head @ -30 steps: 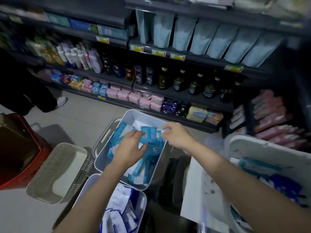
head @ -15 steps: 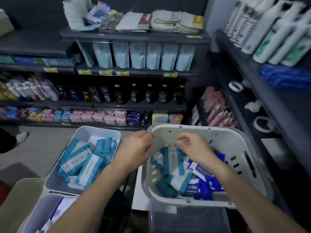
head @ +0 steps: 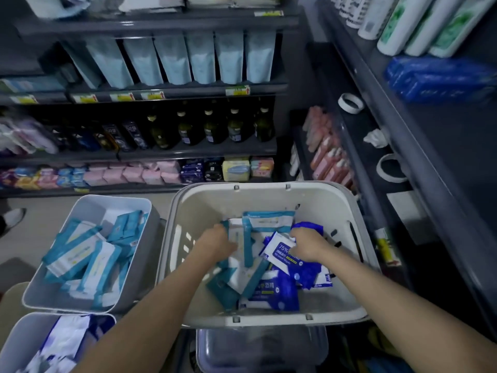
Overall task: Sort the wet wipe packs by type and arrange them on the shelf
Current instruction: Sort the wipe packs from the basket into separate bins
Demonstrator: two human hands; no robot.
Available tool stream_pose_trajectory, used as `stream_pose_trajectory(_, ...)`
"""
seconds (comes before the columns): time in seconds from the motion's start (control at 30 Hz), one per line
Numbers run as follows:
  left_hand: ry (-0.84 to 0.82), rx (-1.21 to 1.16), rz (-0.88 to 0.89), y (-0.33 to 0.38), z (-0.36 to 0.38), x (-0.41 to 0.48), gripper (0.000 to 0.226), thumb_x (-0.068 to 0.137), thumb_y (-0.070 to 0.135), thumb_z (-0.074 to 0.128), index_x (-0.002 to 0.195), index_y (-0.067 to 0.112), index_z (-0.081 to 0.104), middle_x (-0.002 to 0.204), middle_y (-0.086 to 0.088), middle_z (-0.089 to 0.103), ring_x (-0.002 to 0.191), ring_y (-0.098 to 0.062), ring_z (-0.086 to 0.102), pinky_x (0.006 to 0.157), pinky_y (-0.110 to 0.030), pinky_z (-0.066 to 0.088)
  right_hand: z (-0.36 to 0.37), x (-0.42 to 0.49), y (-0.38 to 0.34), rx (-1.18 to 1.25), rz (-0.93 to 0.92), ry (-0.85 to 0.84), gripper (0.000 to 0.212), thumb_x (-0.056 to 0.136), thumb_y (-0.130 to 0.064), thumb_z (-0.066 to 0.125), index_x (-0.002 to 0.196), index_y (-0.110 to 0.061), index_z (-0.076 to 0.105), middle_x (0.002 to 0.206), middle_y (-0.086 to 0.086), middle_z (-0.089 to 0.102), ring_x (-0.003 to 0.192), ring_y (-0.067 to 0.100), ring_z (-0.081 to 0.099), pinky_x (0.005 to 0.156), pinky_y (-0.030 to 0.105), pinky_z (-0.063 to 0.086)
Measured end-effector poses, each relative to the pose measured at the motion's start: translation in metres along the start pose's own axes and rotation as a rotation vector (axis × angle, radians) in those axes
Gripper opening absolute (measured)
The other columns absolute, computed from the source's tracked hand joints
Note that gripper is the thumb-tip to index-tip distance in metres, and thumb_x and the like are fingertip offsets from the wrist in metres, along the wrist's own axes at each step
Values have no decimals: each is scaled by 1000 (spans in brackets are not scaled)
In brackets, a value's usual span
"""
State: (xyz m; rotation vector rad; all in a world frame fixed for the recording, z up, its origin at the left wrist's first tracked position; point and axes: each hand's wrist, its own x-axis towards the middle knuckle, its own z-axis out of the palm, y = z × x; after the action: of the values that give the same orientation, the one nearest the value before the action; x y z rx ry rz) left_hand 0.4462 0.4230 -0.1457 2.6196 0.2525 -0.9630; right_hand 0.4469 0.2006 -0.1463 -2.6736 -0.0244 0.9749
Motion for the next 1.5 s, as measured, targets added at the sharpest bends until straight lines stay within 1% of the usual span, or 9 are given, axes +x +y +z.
stream_pose_trajectory(0.1, -48, -314, -198, -10, 21, 18, 71, 80, 50, 66, 126, -2, 51, 123, -14, 59, 111, -29, 58, 81, -26, 44, 5, 8, -4, -29, -12, -15, 18, 86, -22, 64, 87, -13, 49, 88, 4, 58, 87, 23, 57, 70, 33, 46)
stream_pose_trajectory(0.23, 34, -746, -369, -51, 83, 94, 139, 12, 77, 75, 128, 6, 48, 113, -11, 64, 101, -31, 64, 85, -44, 56, 13, 13, -8, -40, -2, -57, 28, 79, -27, 72, 94, -11, 54, 87, 3, 61, 84, 22, 61, 70, 34, 53)
stream_pose_trajectory(0.33, 112, -898, -473, -37, 77, 84, 142, 18, 70, 78, 137, 6, 34, 119, -13, 60, 107, -35, 58, 89, -47, 53, 21, 16, -6, -54, 16, -64, 34, 74, -26, 76, 99, -11, 61, 98, 5, 68, 88, 22, 64, 77, 38, 57)
stream_pose_trajectory(0.53, 62, -1216, -465, 7, 40, 25, 58, 64, 14, 88, 108, 0, 54, 97, -14, 67, 85, -31, 66, 76, -45, 58, 23, 19, -4, 34, 36, -64, 35, 78, -19, 75, 107, -10, 58, 107, 7, 65, 96, 21, 64, 79, 33, 56)
stream_pose_trajectory(0.67, 71, -1151, -343, 5, 25, 13, 27, 74, 6, 80, 89, 6, 58, 88, -11, 67, 76, -26, 66, 66, -41, 58, 15, 19, -4, 73, 51, -63, 23, 77, -15, 75, 80, -13, 52, 93, 5, 65, 83, 19, 63, 62, 25, 51)
stream_pose_trajectory(0.83, 132, -851, -146, -6, 1, -7, 16, 78, 11, 77, 87, 7, 64, 79, -3, 67, 65, -15, 62, 52, -25, 48, 0, 13, -3, 91, 104, -22, 22, 81, -18, 72, 80, -11, 52, 81, 4, 59, 77, 19, 58, 57, 24, 43)
stream_pose_trajectory(1.17, -265, -704, -51, 15, 29, -25, 11, 81, 9, 73, 86, 12, 63, 93, -8, 70, 72, -16, 65, 62, -26, 55, -13, 0, 8, 336, 232, 116, 17, 85, -13, 69, 98, -6, 63, 101, 10, 70, 87, 23, 68, 72, 31, 57)
stream_pose_trajectory(1.4, -110, -588, -4, 23, 29, -22, 9, 84, 11, 69, 83, 14, 60, 81, -3, 68, 66, -12, 64, 52, -23, 51, -15, -6, 17, 404, 264, 187, 27, 83, -19, 73, 106, -10, 61, 104, 9, 69, 86, 24, 68, 70, 31, 57)
stream_pose_trajectory(1.5, -9, -569, 17, 16, 17, -24, 12, 84, 17, 71, 90, 14, 61, 90, -5, 70, 77, -19, 68, 68, -35, 59, -20, -12, 16, 396, 242, 208, 24, 84, -21, 72, 102, -14, 58, 106, 8, 69, 86, 21, 67, 64, 27, 53)
